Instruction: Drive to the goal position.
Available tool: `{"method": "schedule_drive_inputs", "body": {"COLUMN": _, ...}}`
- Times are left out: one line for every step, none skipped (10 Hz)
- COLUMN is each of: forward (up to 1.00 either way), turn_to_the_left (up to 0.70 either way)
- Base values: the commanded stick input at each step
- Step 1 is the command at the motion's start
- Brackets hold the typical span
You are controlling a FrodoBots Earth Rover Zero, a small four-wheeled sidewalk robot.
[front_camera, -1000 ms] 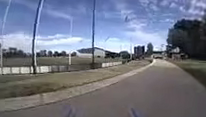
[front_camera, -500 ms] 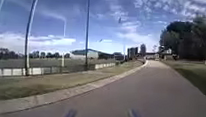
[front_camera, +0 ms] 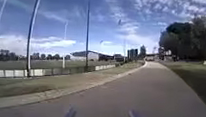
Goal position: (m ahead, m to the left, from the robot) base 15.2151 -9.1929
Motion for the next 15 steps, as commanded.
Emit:
{"method": "schedule_drive_inputs", "body": {"forward": -0.70, "turn_to_the_left": 0.00}}
{"method": "schedule_drive_inputs", "body": {"forward": -0.25, "turn_to_the_left": -0.45}}
{"method": "schedule_drive_inputs", "body": {"forward": 0.00, "turn_to_the_left": -0.70}}
{"method": "schedule_drive_inputs", "body": {"forward": 0.00, "turn_to_the_left": -0.70}}
{"method": "schedule_drive_inputs", "body": {"forward": 0.00, "turn_to_the_left": -0.70}}
{"method": "schedule_drive_inputs", "body": {"forward": 0.00, "turn_to_the_left": -0.70}}
{"method": "schedule_drive_inputs", "body": {"forward": 0.00, "turn_to_the_left": -0.70}}
{"method": "schedule_drive_inputs", "body": {"forward": 0.70, "turn_to_the_left": -0.35}}
{"method": "schedule_drive_inputs", "body": {"forward": 0.70, "turn_to_the_left": -0.35}}
{"method": "schedule_drive_inputs", "body": {"forward": 0.70, "turn_to_the_left": -0.35}}
{"method": "schedule_drive_inputs", "body": {"forward": 0.70, "turn_to_the_left": -0.35}}
{"method": "schedule_drive_inputs", "body": {"forward": 0.70, "turn_to_the_left": -0.35}}
{"method": "schedule_drive_inputs", "body": {"forward": 0.70, "turn_to_the_left": -0.35}}
{"method": "schedule_drive_inputs", "body": {"forward": 0.70, "turn_to_the_left": -0.35}}
{"method": "schedule_drive_inputs", "body": {"forward": 0.70, "turn_to_the_left": -0.35}}
